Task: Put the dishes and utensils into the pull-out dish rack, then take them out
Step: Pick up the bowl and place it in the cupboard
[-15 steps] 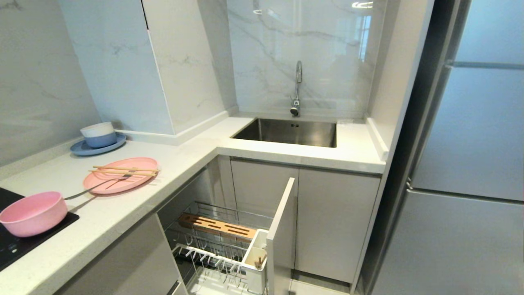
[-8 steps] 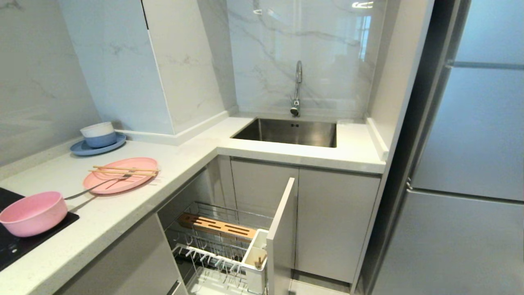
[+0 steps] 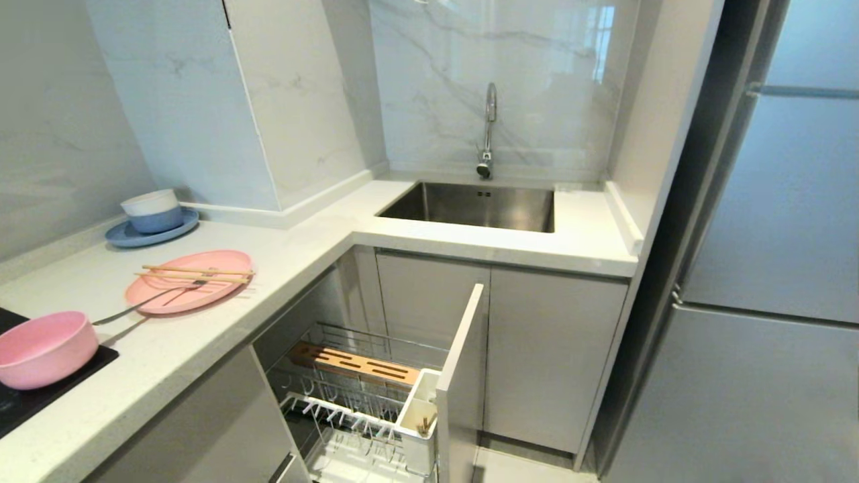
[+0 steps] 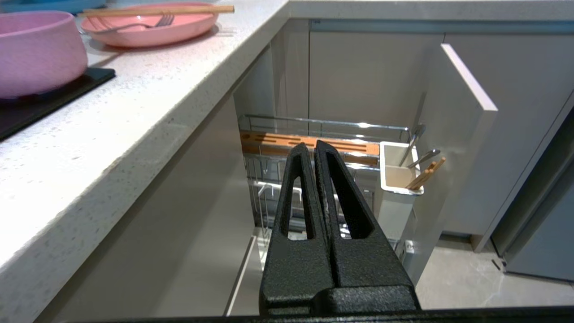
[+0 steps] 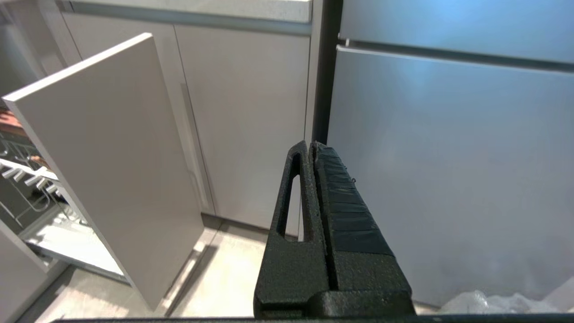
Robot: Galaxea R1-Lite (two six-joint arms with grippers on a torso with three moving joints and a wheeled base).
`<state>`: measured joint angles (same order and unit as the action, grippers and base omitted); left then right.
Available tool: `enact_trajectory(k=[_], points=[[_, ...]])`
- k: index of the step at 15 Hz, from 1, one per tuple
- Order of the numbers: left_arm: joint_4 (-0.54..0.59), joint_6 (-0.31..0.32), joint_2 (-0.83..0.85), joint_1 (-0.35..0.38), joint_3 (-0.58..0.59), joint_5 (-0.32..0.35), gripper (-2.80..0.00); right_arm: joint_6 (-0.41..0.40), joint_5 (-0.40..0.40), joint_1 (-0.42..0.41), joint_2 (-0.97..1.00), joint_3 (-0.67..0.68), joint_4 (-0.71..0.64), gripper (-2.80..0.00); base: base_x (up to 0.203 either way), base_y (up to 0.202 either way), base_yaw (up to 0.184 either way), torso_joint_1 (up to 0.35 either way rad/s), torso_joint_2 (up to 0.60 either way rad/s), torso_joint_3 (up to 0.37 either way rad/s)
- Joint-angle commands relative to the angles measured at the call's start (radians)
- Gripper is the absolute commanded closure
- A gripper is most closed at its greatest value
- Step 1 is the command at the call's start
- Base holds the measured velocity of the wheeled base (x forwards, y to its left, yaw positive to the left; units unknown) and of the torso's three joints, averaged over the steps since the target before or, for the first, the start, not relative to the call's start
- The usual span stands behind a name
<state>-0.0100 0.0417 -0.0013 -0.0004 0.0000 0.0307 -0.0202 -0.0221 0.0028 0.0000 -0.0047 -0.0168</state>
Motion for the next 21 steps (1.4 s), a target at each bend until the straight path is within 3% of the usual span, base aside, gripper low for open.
enact_trajectory(k=[1,21], points=[[-0.001,0.0,0.001,0.0,0.006,0.0,0.0,0.0,-0.001,0.0,0.0,0.0,0.0,0.0,0.0,0.0,0.0,0.004,0.01,-0.192],[-0.001,0.0,0.001,0.0,0.006,0.0,0.0,0.0,-0.001,0.0,0.0,0.0,0.0,0.0,0.0,0.0,0.0,0.003,0.0,-0.199]])
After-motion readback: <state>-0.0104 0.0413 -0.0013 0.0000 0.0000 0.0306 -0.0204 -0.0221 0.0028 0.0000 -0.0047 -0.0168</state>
